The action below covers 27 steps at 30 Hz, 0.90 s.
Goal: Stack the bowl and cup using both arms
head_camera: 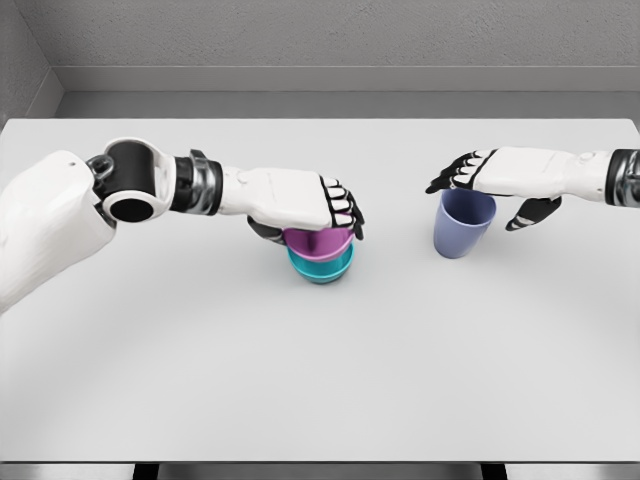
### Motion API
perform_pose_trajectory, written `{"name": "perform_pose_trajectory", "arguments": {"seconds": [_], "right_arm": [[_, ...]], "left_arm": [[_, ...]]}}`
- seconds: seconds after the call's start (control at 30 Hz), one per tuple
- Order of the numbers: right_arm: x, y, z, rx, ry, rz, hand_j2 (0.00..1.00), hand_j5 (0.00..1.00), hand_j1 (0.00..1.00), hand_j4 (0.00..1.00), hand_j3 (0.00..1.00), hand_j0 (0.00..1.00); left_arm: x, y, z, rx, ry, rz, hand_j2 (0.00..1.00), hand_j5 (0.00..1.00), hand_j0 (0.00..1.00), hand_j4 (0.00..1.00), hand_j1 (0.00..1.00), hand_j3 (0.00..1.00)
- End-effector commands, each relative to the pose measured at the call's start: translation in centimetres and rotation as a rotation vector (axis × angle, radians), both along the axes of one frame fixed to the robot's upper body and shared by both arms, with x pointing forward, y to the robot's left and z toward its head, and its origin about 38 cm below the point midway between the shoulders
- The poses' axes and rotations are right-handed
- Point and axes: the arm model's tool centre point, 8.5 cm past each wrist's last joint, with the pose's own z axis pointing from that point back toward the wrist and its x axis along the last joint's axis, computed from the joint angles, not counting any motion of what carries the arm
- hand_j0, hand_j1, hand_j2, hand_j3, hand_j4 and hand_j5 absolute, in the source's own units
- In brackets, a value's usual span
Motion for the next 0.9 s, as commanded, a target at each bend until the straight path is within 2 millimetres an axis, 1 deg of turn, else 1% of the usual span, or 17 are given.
{"name": "perform_pose_trajectory", "arguments": {"seconds": [0.0, 0.07, 0.23, 0.4, 0.57, 0.63, 0.7, 0.8, 0.87], "right_arm": [[0.0, 0.2, 0.0, 0.007, 0.002, 0.001, 1.0, 1.0, 1.0, 1.0, 1.0, 1.0], [0.1, 0.1, -0.1, 0.007, 0.003, -0.001, 1.0, 1.0, 1.0, 1.0, 1.0, 1.0], [0.1, 0.7, -0.4, 0.006, 0.009, 0.01, 1.0, 1.0, 1.0, 1.0, 1.0, 1.0], [0.4, 0.6, -0.5, 0.006, 0.01, 0.001, 1.0, 1.0, 1.0, 1.0, 1.0, 1.0], [0.4, 0.6, -0.6, 0.003, 0.015, 0.004, 1.0, 1.0, 1.0, 1.0, 1.0, 1.0], [0.4, 0.6, -0.6, 0.003, 0.015, 0.004, 1.0, 1.0, 1.0, 1.0, 1.0, 1.0], [0.4, 0.6, -0.7, 0.001, 0.014, 0.004, 1.0, 1.0, 1.0, 1.0, 1.0, 1.0], [0.4, 0.7, -0.7, 0.001, 0.015, 0.004, 1.0, 1.0, 1.0, 1.0, 1.0, 1.0], [0.4, 0.7, -0.7, 0.002, 0.015, 0.005, 1.0, 1.0, 1.0, 1.0, 1.0, 1.0]], "left_arm": [[0.1, 0.1, -0.5, 0.013, 0.012, 0.006, 0.57, 0.57, 0.57, 0.57, 0.57, 0.57], [0.3, 0.2, -0.9, 0.02, 0.022, 0.015, 0.57, 0.57, 0.57, 0.57, 0.57, 0.57], [0.3, 0.0, -0.9, 0.02, 0.023, 0.011, 0.59, 0.59, 0.59, 0.59, 0.59, 0.59], [0.2, -0.3, -0.9, 0.015, 0.023, 0.005, 0.66, 0.66, 0.66, 0.66, 0.66, 0.66], [-0.1, -0.7, -1.5, 0.028, 0.033, -0.008, 0.69, 0.69, 0.69, 0.69, 0.69, 0.69], [0.1, -0.6, -1.6, 0.028, 0.037, 0.0, 0.8, 0.8, 0.8, 0.8, 0.8, 0.8], [0.1, -0.7, -1.6, 0.026, 0.038, -0.001, 0.88, 0.88, 0.88, 0.88, 0.88, 0.88], [0.1, -0.6, -1.6, 0.026, 0.04, 0.001, 0.95, 0.95, 0.95, 0.95, 0.95, 0.95], [0.1, -0.6, -1.5, 0.022, 0.041, 0.002, 0.97, 0.97, 0.97, 0.97, 0.97, 0.97]]}}
